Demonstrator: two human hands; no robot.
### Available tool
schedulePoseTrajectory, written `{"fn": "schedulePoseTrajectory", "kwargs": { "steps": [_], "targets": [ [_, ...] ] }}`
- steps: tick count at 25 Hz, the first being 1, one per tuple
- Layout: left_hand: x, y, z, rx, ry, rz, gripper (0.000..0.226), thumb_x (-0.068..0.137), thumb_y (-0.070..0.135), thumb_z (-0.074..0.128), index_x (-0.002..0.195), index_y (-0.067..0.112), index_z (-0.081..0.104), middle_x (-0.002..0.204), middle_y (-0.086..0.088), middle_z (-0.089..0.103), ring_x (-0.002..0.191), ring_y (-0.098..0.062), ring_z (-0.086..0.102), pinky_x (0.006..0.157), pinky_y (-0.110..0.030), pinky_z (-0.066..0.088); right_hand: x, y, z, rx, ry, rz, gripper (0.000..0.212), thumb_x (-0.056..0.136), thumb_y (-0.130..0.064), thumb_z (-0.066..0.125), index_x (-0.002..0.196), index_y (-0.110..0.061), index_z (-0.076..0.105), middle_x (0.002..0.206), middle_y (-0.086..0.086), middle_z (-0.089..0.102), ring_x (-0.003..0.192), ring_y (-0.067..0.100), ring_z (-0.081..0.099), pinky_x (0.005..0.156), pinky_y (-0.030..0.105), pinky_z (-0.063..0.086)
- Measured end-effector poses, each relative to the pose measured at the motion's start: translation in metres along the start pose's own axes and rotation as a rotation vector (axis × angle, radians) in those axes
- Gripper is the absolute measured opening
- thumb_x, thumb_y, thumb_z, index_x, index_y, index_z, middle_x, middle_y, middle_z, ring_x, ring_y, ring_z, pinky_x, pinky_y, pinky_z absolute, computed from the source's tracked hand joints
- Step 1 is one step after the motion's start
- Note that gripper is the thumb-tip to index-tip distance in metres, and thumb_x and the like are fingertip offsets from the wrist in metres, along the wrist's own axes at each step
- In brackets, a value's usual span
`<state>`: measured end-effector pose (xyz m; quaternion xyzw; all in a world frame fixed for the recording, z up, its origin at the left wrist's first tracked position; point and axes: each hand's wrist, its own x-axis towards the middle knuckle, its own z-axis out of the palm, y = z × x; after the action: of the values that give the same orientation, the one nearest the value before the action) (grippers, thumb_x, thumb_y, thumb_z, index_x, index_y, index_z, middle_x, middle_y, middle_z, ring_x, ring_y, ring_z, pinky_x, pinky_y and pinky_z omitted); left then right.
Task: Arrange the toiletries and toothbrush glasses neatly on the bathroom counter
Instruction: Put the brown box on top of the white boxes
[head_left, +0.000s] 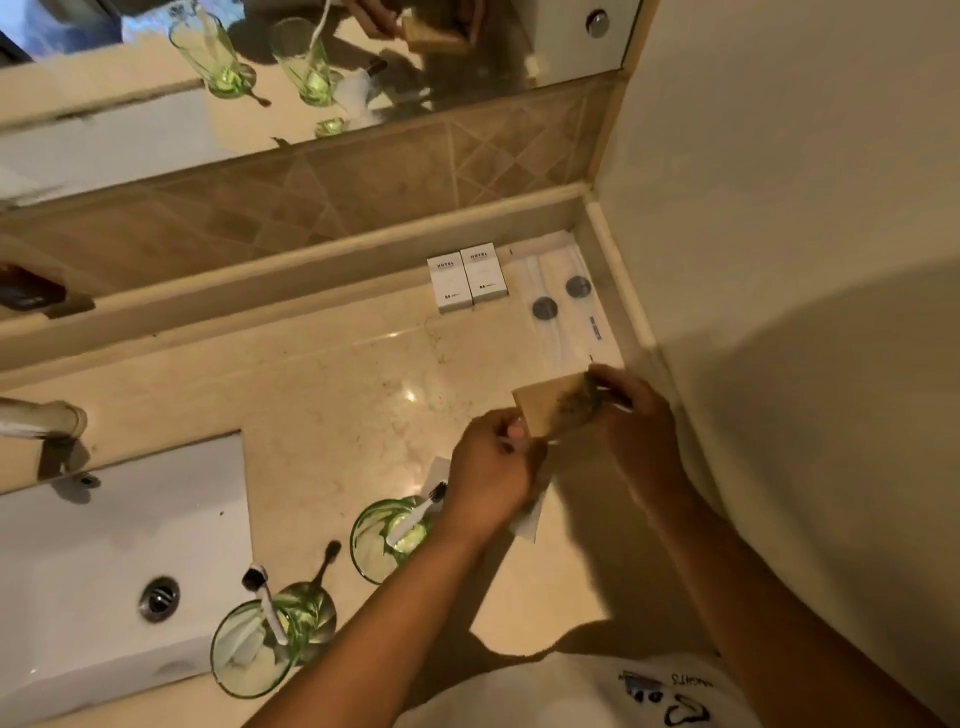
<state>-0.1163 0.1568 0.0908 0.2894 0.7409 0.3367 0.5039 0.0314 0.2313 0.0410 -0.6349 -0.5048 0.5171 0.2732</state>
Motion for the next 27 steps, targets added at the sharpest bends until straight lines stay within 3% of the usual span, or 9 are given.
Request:
{"fn": "schedulePoseTrajectory", "kwargs": {
  "steps": [5, 7, 10, 12, 15, 18, 21, 27],
  "targets": [
    [0.062, 0.064, -0.031, -0.041, 0.076, 0.000, 0.039, 0.091, 0.012, 0.062, 0.129, 0.017, 0.061, 0.089, 0.002, 0.069, 0.082, -0.025, 0.074, 0.082, -0.048, 0.061, 0.069, -0.037, 0.038, 0.102, -0.027, -0.168, 0.045, 0.089, 0.001, 0.060, 0.128, -0.020, 0.061, 0.128, 0.014, 0.063, 0.117, 0.024, 0.065, 0.083, 0.024, 0.058],
    [0.094, 0.076, -0.046, -0.026, 0.093, 0.004, 0.034, 0.091, 0.012, 0.061, 0.125, 0.012, 0.064, 0.094, -0.006, 0.073, 0.079, -0.025, 0.073, 0.079, -0.044, 0.063, 0.093, -0.048, 0.055, 0.081, -0.002, -0.149, 0.046, 0.089, 0.007, 0.058, 0.125, -0.020, 0.063, 0.121, 0.010, 0.063, 0.112, 0.020, 0.066, 0.074, 0.013, 0.055],
    [0.143, 0.066, -0.062, -0.010, 0.158, -0.006, 0.019, 0.092, 0.007, 0.059, 0.098, 0.021, 0.070, 0.096, -0.010, 0.074, 0.079, -0.023, 0.070, 0.077, -0.039, 0.062, 0.113, -0.065, 0.082, -0.066, 0.033, -0.206, 0.038, 0.087, -0.001, 0.051, 0.115, -0.019, 0.069, 0.098, -0.009, 0.068, 0.093, 0.004, 0.063, 0.070, 0.003, 0.046],
    [0.172, 0.050, -0.067, 0.077, 0.247, 0.004, 0.021, 0.093, 0.008, 0.058, 0.100, 0.020, 0.074, 0.095, -0.005, 0.074, 0.085, -0.023, 0.072, 0.082, -0.039, 0.061, 0.128, -0.066, 0.099, -0.129, 0.027, -0.237, 0.044, 0.082, -0.011, 0.051, 0.121, -0.016, 0.069, 0.113, 0.003, 0.071, 0.104, 0.009, 0.062, 0.080, 0.009, 0.048],
    [0.200, 0.035, -0.069, 0.168, 0.282, 0.009, 0.026, 0.093, 0.009, 0.062, 0.116, 0.013, 0.073, 0.094, 0.001, 0.073, 0.081, -0.014, 0.071, 0.071, -0.017, 0.054, 0.154, -0.056, 0.119, -0.165, 0.001, -0.252, 0.042, 0.085, -0.005, 0.062, 0.127, -0.013, 0.064, 0.125, 0.008, 0.066, 0.111, 0.012, 0.061, 0.087, 0.011, 0.052],
    [0.222, 0.022, -0.072, 0.135, 0.303, 0.022, 0.029, 0.091, 0.007, 0.063, 0.117, 0.013, 0.073, 0.096, 0.000, 0.074, 0.087, -0.017, 0.071, 0.081, -0.025, 0.057, 0.176, -0.043, 0.132, -0.188, -0.002, -0.256, 0.041, 0.086, -0.011, 0.068, 0.125, -0.023, 0.063, 0.125, 0.002, 0.065, 0.113, 0.020, 0.064, 0.088, 0.043, 0.060],
    [0.236, 0.014, -0.075, 0.158, 0.300, 0.071, 0.030, 0.090, 0.008, 0.063, 0.117, 0.016, 0.074, 0.105, 0.000, 0.076, 0.094, -0.016, 0.071, 0.083, -0.026, 0.057, 0.188, -0.037, 0.138, -0.263, -0.013, -0.247, 0.042, 0.088, -0.015, 0.071, 0.127, -0.030, 0.062, 0.126, -0.003, 0.064, 0.110, 0.016, 0.063, 0.088, 0.045, 0.060],
    [0.249, 0.005, -0.076, 0.209, 0.316, 0.106, 0.024, 0.082, 0.014, 0.071, 0.105, 0.019, 0.075, 0.093, -0.004, 0.070, 0.084, -0.021, 0.068, 0.082, -0.039, 0.058, 0.198, -0.033, 0.143, -0.258, -0.005, -0.235, 0.044, 0.087, -0.012, 0.072, 0.127, -0.028, 0.064, 0.127, -0.006, 0.062, 0.103, 0.013, 0.062, 0.087, 0.044, 0.059]
  ]
}}
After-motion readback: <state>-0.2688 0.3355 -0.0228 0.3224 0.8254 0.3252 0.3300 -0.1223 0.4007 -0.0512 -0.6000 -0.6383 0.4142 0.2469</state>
